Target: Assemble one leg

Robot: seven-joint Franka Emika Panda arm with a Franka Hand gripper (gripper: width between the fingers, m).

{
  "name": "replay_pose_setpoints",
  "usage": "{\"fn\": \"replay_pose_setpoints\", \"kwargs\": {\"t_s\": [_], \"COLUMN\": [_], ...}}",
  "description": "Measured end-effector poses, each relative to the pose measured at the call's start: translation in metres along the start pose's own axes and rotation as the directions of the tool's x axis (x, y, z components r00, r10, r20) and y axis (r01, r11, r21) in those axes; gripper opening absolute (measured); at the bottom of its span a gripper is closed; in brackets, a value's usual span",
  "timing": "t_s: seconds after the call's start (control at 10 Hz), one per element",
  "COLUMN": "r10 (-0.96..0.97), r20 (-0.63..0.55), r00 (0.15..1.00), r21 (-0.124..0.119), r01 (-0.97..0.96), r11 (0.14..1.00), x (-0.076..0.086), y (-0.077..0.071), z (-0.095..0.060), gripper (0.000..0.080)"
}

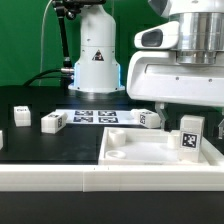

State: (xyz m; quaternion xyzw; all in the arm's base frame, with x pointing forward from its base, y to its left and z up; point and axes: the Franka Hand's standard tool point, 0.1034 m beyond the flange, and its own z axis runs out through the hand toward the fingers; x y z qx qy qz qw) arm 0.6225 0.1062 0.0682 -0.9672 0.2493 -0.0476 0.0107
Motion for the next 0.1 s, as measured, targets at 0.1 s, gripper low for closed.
{"fn": "replay_pose_setpoints", "kwargs": {"t_s": [0.1], "r10": [0.000], "r20": [0.000], "r00": [1.000], "r21": [0.000], "r01": [0.000], "r11": [1.000], "x": [0.0000], "y": [0.0000], "z": [0.0001], "gripper": [0.0638]}}
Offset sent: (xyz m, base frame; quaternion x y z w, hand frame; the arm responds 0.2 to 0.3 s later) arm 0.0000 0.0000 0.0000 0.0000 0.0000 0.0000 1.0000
